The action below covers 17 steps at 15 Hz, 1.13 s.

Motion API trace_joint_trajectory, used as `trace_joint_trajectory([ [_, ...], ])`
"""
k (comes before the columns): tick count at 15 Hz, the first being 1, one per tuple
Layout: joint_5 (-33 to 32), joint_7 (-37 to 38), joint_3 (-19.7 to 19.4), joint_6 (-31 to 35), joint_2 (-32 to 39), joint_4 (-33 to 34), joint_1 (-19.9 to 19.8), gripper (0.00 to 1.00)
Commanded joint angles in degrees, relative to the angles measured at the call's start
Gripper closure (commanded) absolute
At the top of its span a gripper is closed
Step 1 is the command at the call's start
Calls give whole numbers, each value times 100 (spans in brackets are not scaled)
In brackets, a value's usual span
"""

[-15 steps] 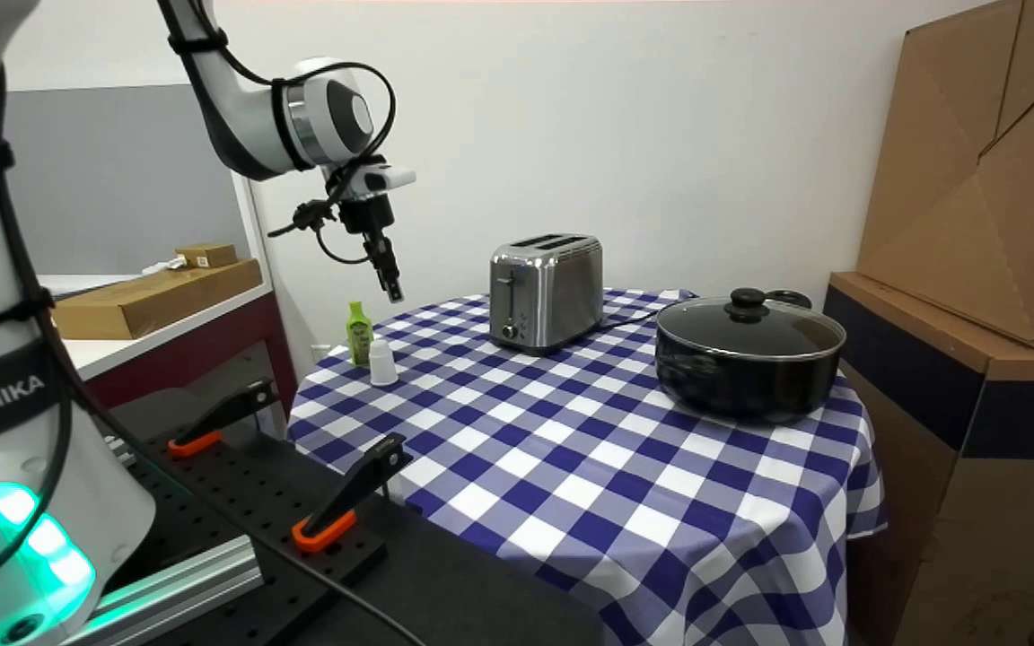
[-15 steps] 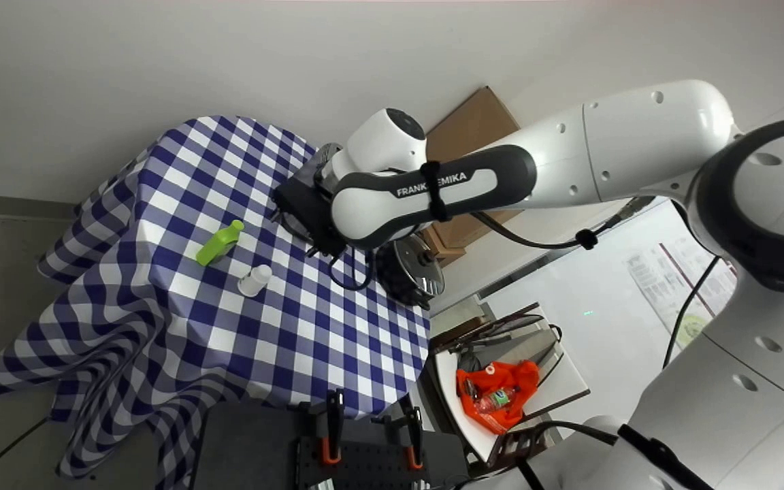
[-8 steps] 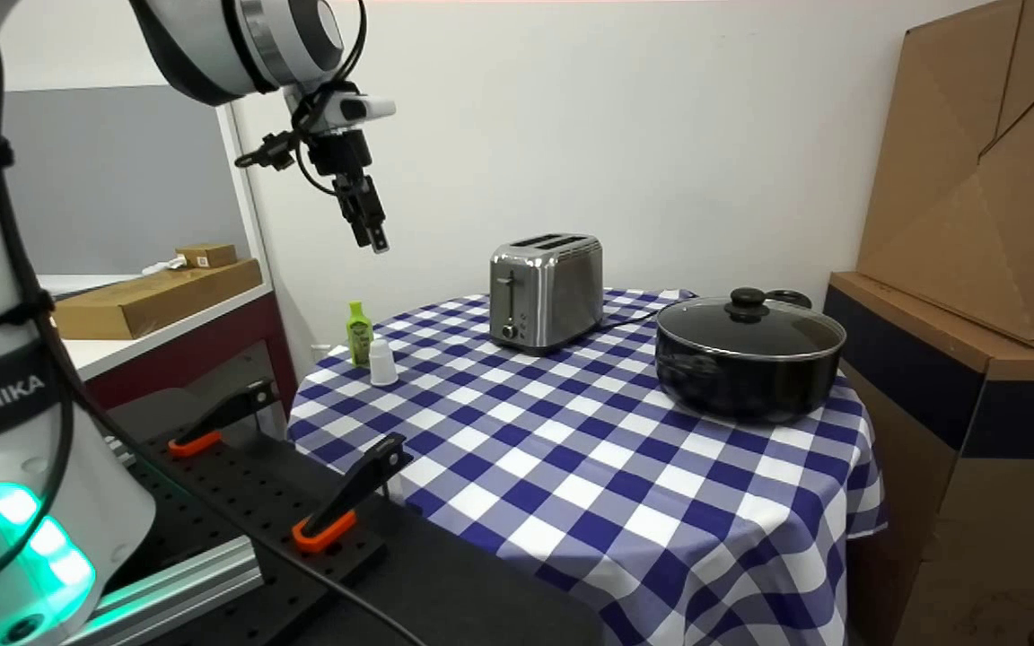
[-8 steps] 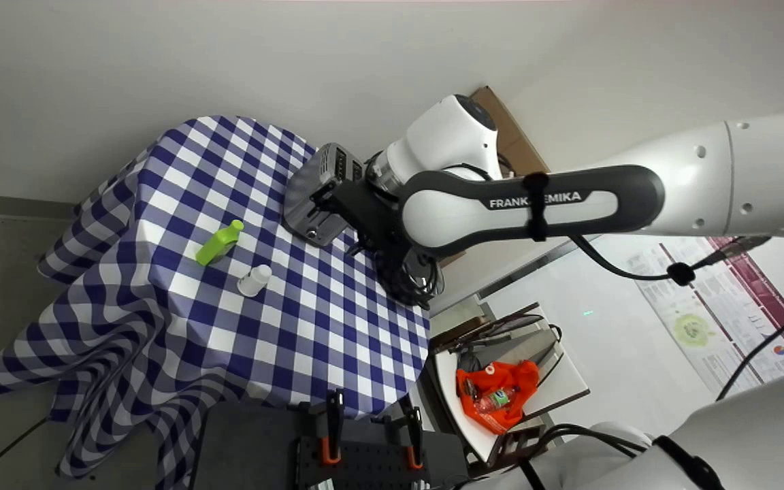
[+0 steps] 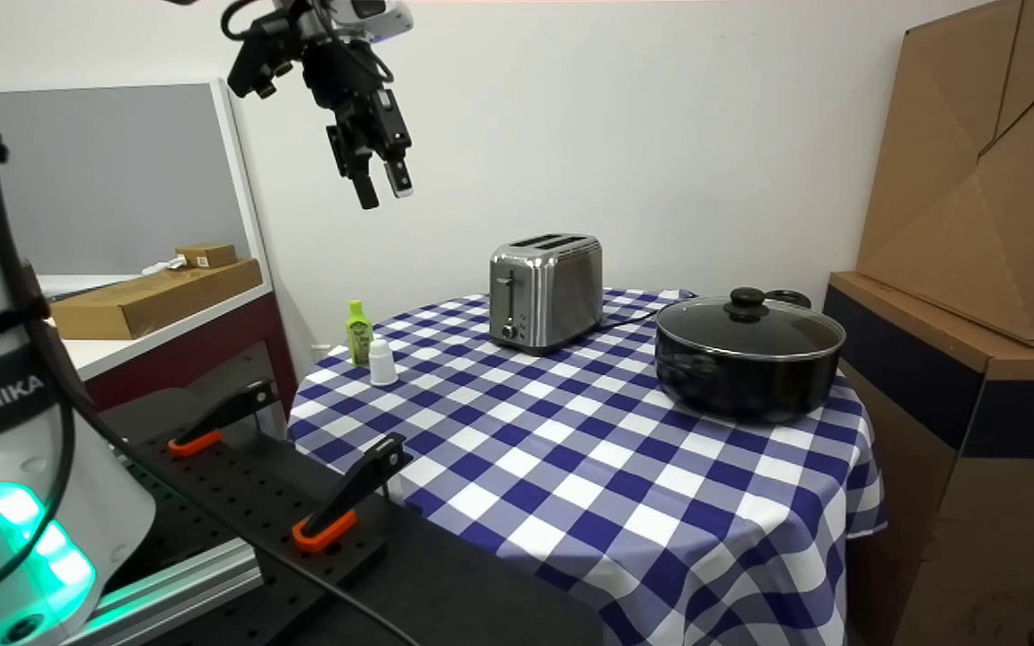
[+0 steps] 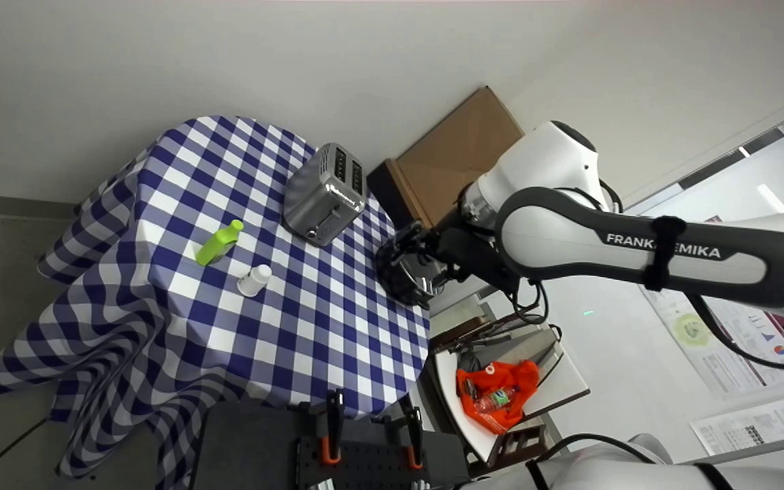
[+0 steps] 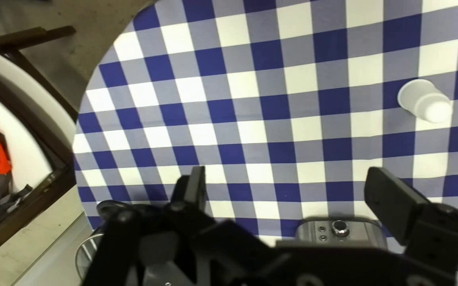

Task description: Move the white objects to the left

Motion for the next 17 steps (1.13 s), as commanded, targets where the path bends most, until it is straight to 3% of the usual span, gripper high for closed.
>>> trace_joint_trajectory([
  [1, 273, -925, 69, -485, -818, -94, -634, 0],
  [6, 716, -2041, -234, -164, -1306, -101, -1228, 0],
  [12, 1817, -4022, -918, -587, -1366, 22, -1088, 0],
  [13, 1592, -3563, -583, -353, -1295, -61, -1347, 0],
  [17, 1761, -3946, -723, -397, -1294, -48, -1302, 0],
])
